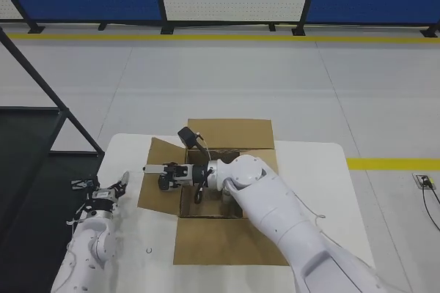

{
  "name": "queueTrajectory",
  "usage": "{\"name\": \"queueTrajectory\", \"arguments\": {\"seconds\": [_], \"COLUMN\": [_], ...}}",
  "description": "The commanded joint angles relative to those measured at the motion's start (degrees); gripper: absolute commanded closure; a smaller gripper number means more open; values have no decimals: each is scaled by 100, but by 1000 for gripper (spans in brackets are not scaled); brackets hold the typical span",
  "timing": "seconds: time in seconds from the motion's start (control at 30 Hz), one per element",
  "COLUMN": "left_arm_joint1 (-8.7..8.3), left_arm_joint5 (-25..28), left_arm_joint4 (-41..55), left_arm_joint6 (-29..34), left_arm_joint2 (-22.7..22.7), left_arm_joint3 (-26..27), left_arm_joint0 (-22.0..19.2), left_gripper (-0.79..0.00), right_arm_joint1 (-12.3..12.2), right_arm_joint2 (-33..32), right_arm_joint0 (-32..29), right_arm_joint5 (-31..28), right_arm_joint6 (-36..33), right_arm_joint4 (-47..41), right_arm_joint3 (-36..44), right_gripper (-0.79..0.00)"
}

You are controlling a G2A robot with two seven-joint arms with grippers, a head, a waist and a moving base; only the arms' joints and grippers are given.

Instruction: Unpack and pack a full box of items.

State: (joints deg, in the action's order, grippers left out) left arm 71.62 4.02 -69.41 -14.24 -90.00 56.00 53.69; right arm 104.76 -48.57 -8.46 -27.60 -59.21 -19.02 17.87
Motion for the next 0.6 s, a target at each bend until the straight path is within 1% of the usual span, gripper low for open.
{"name": "queueTrajectory", "arguments": {"seconds": [0.0,0.3,0.47,0.57], "left_arm_joint1": [-14,-51,-43,-27], "left_arm_joint5": [-14,-188,-484,-741], "left_arm_joint4": [52,464,986,1154], "left_arm_joint6": [6,75,376,405], "left_arm_joint2": [-67,-358,-546,-584], "left_arm_joint3": [-38,-284,-548,-695], "left_arm_joint0": [-23,-82,-200,-262], "left_gripper": [-785,-785,-785,-785], "right_arm_joint1": [20,86,111,122], "right_arm_joint2": [0,-12,-25,-35], "right_arm_joint0": [5,29,38,38], "right_arm_joint5": [-2,-27,-14,-14], "right_arm_joint6": [-2,-18,-32,-49], "right_arm_joint4": [3,56,99,112], "right_arm_joint3": [-22,-117,-155,-163], "right_gripper": [-785,-785,-785,-785]}}
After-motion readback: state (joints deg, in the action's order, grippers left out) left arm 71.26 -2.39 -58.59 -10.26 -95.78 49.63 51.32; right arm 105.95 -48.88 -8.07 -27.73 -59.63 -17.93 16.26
